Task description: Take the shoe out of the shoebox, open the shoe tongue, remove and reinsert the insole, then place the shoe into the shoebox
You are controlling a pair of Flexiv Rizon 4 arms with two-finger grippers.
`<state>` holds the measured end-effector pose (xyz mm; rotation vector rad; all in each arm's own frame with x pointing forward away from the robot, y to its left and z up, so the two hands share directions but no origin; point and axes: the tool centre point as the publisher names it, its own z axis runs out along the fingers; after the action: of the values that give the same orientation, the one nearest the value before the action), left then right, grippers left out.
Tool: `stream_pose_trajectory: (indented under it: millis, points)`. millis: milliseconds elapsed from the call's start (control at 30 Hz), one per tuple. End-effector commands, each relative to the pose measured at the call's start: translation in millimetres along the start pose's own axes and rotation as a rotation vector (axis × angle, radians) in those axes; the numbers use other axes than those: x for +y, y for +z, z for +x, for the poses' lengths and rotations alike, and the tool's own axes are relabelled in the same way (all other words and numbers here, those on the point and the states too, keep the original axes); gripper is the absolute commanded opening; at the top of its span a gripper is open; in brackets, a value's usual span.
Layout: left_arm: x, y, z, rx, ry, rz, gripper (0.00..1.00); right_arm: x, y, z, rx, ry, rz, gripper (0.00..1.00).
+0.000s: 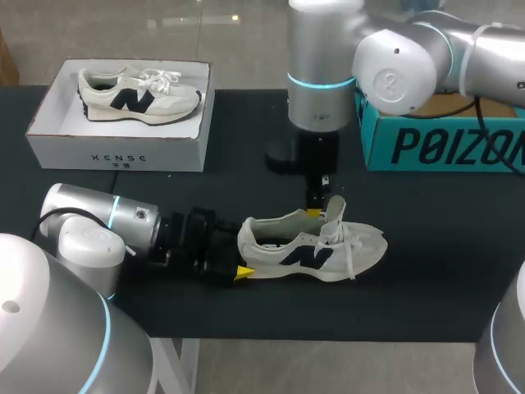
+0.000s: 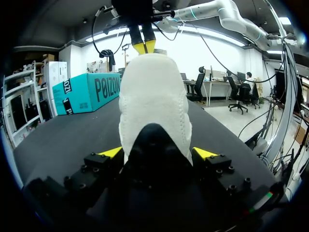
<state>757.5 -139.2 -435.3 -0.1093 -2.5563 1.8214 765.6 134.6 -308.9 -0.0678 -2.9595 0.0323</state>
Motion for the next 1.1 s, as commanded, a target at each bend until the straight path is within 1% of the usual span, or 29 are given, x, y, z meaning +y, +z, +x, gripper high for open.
stream_pose_trajectory:
  millis: [33,333,433,500,567,600,1100]
  points:
    - [4.3,3.5,-0.2,-0.002,0.0,0.0,0.0,12.5,5.4,-1.9,-0.009,0.024,0.024,0.0]
    - [4.3,3.5,-0.2,-0.002,0.0,0.0,0.0,28.6,17.5,-5.0,-0.011,0.072,0.036,0.0]
    - [4.3,3.5,-0.2,-0.002,0.0,0.0,0.0,31.4,23.3,-7.2,-0.008,0.082,0.029,0.0]
    - [4.3,3.5,-0.2,-0.002,0.0,0.0,0.0,33.4,26.6,-9.1,0.008,0.08,0.012,0.0]
    - [4.3,3.5,-0.2,-0.002,0.0,0.0,0.0,35.2,26.5,-10.7,0.035,0.082,-0.001,0.0]
    - [4.3,3.5,-0.2,-0.002,0.0,0.0,0.0,37.1,24.6,-11.2,0.026,0.067,-0.003,0.0]
    - [4.3,3.5,-0.2,-0.002,0.0,0.0,0.0,37.1,24.6,-11.2,0.026,0.067,-0.003,0.0]
